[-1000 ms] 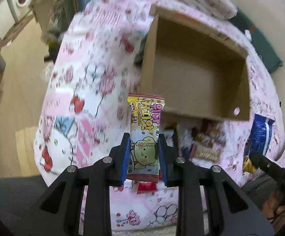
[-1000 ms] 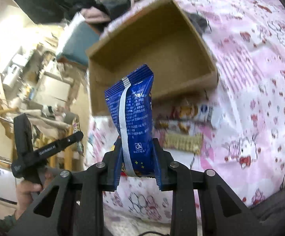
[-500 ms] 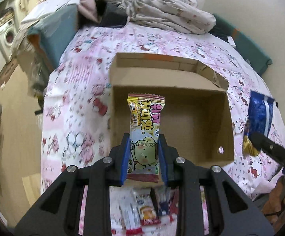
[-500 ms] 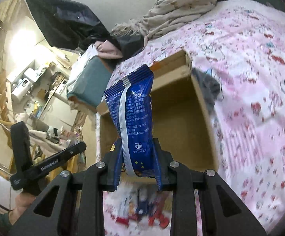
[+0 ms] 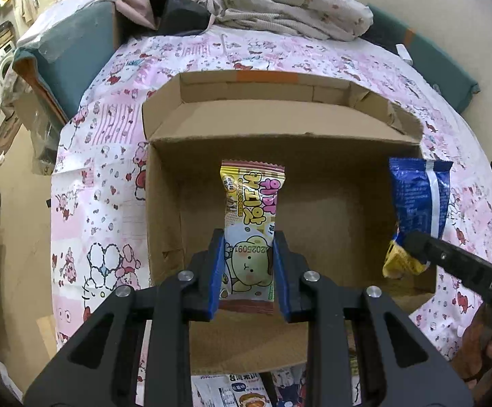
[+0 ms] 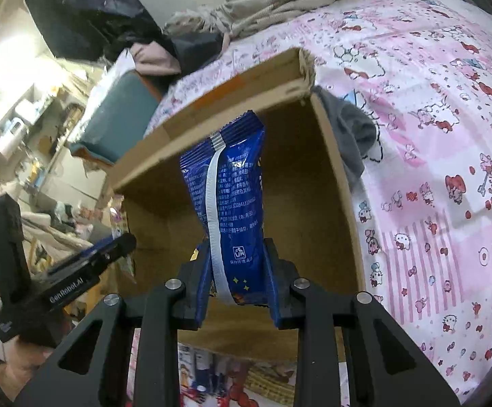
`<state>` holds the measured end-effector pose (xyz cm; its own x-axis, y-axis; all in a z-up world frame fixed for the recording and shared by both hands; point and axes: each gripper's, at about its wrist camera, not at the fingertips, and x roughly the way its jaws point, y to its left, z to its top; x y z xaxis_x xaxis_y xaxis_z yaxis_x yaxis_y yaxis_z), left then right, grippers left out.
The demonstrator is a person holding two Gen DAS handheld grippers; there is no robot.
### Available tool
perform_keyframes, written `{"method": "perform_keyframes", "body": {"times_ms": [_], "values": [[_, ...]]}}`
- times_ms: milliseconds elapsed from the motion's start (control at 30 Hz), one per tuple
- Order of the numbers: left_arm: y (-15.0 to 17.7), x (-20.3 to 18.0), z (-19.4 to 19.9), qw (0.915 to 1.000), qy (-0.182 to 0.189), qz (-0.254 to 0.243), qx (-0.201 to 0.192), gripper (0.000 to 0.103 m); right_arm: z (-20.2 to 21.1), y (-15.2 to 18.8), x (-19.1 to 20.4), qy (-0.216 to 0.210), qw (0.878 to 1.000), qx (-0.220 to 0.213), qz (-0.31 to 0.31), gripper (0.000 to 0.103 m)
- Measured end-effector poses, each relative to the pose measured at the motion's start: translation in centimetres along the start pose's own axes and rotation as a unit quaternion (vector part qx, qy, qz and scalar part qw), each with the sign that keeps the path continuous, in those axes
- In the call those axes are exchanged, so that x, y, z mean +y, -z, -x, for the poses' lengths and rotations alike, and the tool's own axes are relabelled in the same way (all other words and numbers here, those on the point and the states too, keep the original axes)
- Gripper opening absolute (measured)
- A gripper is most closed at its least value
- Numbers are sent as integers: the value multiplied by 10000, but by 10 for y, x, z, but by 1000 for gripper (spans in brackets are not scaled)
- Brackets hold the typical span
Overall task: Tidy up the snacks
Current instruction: 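Carry both snacks over the box and open both tools to drop them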
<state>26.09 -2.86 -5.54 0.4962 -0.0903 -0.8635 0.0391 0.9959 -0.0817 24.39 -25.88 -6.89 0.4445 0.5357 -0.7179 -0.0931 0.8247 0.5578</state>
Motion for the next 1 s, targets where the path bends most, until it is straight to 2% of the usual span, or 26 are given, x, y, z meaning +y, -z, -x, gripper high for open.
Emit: {"method": "perform_keyframes", "body": {"times_ms": [233,400,600,667,700,733,767,800,833,900,1000], "values": [[7,3,-11,10000,-69,-3,57,24,-14,7,5,344,9988,140,332,30],[8,1,-9,10000,-65,-30,-17,24,-16,6,0,199,9996,171,137,31],[9,0,-7,10000,-20,-25,-51,25,-8,5,2,71,9999,4,154,33],[9,-1,-7,10000,-19,-41,-47,30,-6,5,4,62,9998,-56,184,34],[9,-1,-6,10000,-15,-46,-62,37,-6,5,4,49,9998,-73,197,36],[9,-1,-5,10000,-6,-52,-80,49,-5,4,4,57,9997,-90,199,46],[9,-1,-3,9999,-13,-55,-106,55,-3,4,4,54,9997,-126,179,54],[10,-2,-1,9999,-22,-73,-151,70,-1,4,4,19,9997,-196,144,69],[10,-3,1,9998,-32,-85,-186,82,2,3,4,9,9996,-272,123,76],[10,-3,6,9996,-41,-91,-278,90,8,1,6,34,9990,-429,137,78],[9,-2,11,9993,-18,-94,-365,90,12,-1,6,17,9988,-477,125,78]]}}
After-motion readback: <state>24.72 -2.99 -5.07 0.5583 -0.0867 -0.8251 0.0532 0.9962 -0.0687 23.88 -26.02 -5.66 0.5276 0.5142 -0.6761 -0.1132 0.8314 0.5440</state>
